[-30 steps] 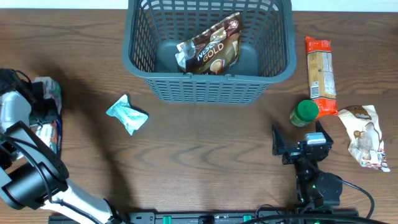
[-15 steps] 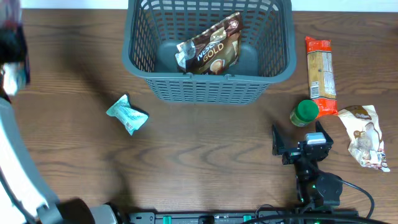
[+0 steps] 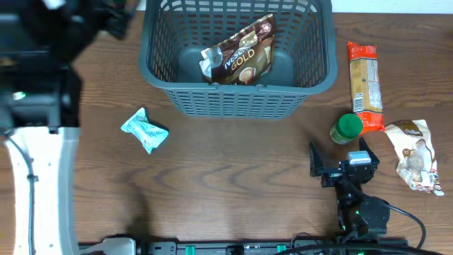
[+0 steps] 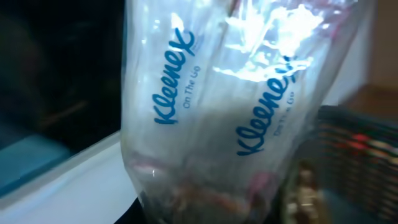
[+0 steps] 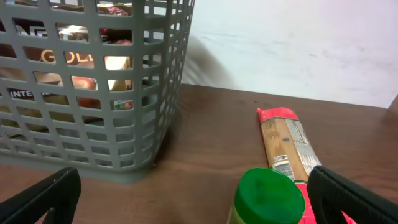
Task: Pack container
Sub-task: 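Carry the Kleenex pack with left gripper and drop it into basket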
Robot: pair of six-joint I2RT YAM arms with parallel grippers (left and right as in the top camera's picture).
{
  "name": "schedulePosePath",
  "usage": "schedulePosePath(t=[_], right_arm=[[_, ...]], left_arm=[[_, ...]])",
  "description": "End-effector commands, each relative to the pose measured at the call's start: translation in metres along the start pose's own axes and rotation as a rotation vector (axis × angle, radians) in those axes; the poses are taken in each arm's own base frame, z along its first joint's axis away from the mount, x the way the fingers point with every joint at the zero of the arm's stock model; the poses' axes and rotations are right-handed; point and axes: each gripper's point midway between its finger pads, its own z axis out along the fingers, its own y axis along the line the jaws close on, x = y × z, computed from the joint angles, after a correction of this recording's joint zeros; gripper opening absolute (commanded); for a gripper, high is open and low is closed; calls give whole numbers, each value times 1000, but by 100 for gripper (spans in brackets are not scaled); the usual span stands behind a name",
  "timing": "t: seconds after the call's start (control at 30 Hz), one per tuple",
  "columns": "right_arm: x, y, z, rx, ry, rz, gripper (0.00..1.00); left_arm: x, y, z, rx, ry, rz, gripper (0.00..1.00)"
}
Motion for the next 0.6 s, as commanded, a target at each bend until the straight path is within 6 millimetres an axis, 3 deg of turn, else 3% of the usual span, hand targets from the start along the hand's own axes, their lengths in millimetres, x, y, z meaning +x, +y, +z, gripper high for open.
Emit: schedulePosePath(t=[0.0, 0.3, 0.57], right_arm=[[0, 4, 0, -14, -3, -14, 99], [0, 4, 0, -14, -3, -14, 99], [0, 4, 0, -14, -3, -14, 99]], left_arm=[[3, -37, 32, 133, -17, 61, 6], [76, -132, 115, 401, 120, 19, 6], [132, -184, 146, 526, 242, -31, 6]])
